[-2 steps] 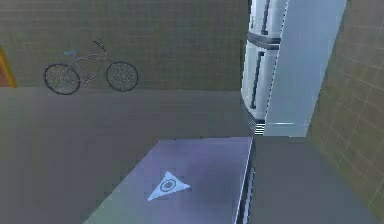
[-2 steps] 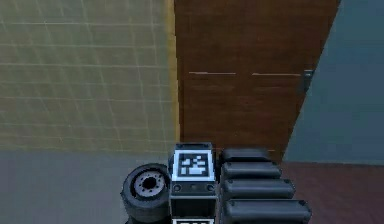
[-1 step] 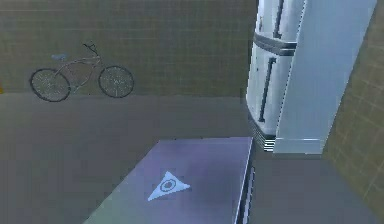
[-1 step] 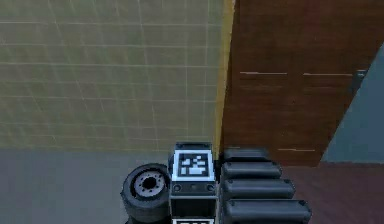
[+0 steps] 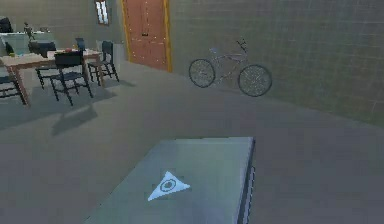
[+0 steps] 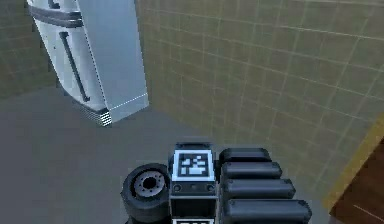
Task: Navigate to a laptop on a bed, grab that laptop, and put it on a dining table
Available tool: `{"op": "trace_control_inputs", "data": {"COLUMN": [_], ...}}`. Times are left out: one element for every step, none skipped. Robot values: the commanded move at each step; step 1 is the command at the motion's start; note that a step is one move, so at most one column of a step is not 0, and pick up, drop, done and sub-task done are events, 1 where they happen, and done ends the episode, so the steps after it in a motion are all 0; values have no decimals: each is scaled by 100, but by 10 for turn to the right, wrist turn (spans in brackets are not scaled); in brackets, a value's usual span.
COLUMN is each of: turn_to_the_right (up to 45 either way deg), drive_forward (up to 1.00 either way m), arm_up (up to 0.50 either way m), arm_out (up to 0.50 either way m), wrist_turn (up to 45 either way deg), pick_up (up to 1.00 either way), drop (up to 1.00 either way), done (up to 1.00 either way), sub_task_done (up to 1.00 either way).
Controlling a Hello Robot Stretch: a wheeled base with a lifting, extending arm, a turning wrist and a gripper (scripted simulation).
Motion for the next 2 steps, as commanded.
{"op": "trace_control_inputs", "data": {"turn_to_the_right": [0, -120], "drive_forward": [35, 0], "arm_up": [0, 0], "arm_out": [0, 0], "wrist_turn": [0, 0], "pick_up": [0, 0], "drop": [0, 0], "done": [0, 0], "sub_task_done": [0, 0]}}
